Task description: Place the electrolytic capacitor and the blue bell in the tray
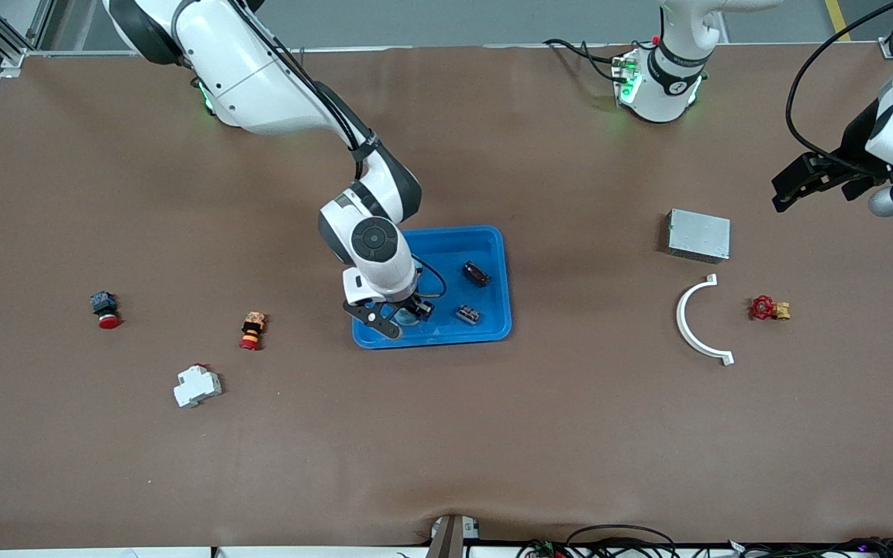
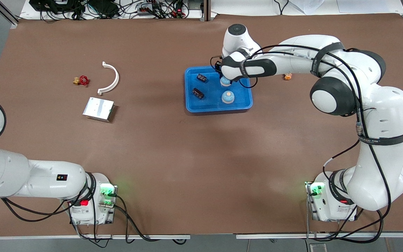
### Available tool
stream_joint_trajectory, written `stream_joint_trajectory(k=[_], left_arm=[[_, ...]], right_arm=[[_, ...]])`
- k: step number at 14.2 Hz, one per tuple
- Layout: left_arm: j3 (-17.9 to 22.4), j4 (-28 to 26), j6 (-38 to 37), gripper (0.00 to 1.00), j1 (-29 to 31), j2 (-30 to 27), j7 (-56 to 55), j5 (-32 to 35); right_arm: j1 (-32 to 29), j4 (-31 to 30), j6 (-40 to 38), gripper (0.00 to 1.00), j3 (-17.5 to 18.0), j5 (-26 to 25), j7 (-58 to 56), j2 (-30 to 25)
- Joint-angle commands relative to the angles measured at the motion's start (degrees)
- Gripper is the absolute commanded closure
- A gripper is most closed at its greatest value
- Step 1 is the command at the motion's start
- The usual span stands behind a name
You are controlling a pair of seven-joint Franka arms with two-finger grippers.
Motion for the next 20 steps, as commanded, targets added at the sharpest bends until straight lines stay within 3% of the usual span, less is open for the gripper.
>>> stream_joint_trajectory(k=[1, 5, 7, 10, 14, 20], left_arm=[[0.0, 0.4, -1.3, 0.00, 0.4, -0.9, 1.5, -1.3], [0.2, 0.5, -2.4, 0.00, 0.5, -1.0, 2.7, -1.3], [0.2, 0.3, -2.4, 0.00, 0.2, -0.9, 2.8, -1.3], [0.1, 1.2, -2.4, 0.00, 0.4, -0.9, 3.0, -0.9], [0.3, 2.3, -2.4, 0.00, 0.3, 0.1, 2.0, -0.5], [0.3, 2.9, -2.4, 0.00, 0.4, 0.3, 3.0, -0.5]], right_arm=[[-0.2, 2.2, -1.9, 0.00, -0.6, -0.7, 0.1, 0.0], [-2.9, 14.3, -26.7, 0.00, 0.3, 0.5, -5.4, -3.1], [-6.3, 18.7, -35.9, 0.00, 0.4, 1.9, -14.1, -6.2], [-13.4, 18.4, -41.0, 0.00, -0.2, 3.6, -37.4, -13.4], [-24.3, 18.4, -47.7, 0.00, -0.3, 2.6, -58.4, -19.6], [-35.8, 18.4, -48.7, 0.00, -0.4, 2.6, -62.8, -26.0]])
